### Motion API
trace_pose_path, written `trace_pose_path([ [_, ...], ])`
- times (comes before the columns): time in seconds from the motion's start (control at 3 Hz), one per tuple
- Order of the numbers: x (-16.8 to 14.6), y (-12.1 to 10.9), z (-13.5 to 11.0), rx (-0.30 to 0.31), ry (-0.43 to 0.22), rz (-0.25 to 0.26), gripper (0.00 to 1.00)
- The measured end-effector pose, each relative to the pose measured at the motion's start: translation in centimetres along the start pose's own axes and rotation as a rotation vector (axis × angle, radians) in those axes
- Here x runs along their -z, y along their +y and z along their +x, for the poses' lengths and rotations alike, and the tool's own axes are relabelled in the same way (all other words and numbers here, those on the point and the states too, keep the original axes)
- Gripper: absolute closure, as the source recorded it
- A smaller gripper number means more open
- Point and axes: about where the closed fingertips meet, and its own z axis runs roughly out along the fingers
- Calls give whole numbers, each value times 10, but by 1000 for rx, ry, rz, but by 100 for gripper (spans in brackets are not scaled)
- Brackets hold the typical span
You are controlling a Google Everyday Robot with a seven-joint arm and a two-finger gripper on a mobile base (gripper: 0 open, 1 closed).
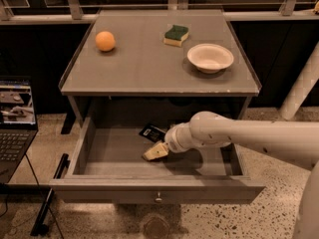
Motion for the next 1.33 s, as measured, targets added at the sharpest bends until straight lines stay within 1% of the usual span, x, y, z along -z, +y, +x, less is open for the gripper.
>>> trace_pose_path([
  [0.67,0,0,0,0,0,0,66],
  [1.0,6,1,-5,0,0,0,89],
  [1.33,9,1,-8,0,0,0,100],
])
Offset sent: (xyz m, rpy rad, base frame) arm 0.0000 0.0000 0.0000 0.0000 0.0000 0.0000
